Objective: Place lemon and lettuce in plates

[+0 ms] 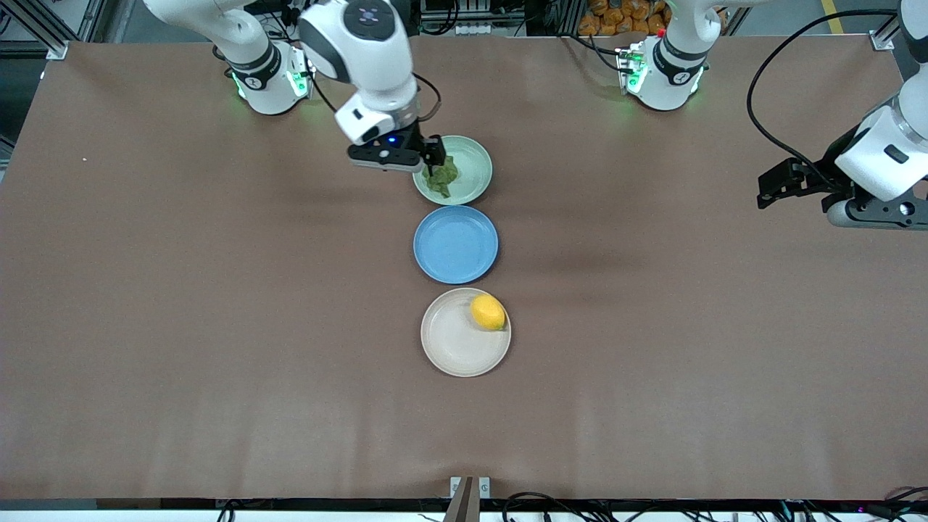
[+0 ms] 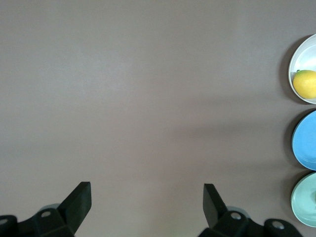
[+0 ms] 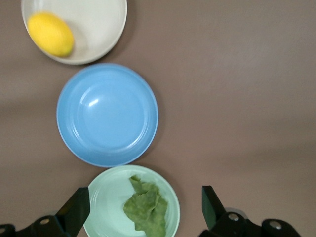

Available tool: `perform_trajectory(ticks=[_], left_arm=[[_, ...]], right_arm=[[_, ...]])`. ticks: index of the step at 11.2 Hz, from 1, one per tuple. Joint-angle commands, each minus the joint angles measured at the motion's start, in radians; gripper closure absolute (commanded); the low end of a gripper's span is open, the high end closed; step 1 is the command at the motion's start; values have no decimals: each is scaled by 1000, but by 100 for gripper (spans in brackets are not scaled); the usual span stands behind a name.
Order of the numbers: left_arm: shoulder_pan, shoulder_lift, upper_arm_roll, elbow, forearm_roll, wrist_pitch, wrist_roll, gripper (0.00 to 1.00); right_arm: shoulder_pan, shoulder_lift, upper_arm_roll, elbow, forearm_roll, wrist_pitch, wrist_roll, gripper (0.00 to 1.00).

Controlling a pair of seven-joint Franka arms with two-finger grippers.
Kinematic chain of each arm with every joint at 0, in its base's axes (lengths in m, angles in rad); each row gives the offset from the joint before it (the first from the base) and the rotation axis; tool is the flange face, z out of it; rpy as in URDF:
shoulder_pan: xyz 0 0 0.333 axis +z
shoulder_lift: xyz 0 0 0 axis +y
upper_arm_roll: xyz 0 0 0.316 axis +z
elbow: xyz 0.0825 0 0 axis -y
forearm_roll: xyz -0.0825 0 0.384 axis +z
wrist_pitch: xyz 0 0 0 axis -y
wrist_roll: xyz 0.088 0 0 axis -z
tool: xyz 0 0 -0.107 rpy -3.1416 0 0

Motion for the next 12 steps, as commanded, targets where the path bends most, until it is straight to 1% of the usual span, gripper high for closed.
perform_trajectory(ticks=[1,2,3,5,6,7,8,10,11,12], left_arm=[[2,12,-1,29,14,-22,11,0],[0,9,-6,29,16,-22,11,0],[2,7,-10,31,23,-22,13,0],[0,7,-13,31,28,-22,8,0],[-1,7,-18,31,25,-22,8,0],[-1,9,-30,31,26,-22,8,0],[0,9,-38,31,25,-22,9,0],[6,19,-38,52,25,-22,17,0],[9,21,-38,51,23,-22,26,0],[12,21,-38,51,23,-22,20,0]], right_arm=[[-146,-77,16,76,103,-162,-235,0],[-187,-86,11,111,103,-221,-300,0],[-213,-88,-13,146,103,-261,-352,0],[-220,-86,-121,211,105,-316,-479,0],[-252,-86,-147,231,105,-335,-551,0],[-287,-86,-150,246,103,-358,-602,0],[-304,-86,-170,260,102,-369,-638,0],[-313,-88,-269,274,103,-398,-755,0],[-327,-86,-309,295,103,-427,-843,0],[-345,-86,-332,303,102,-441,-894,0]])
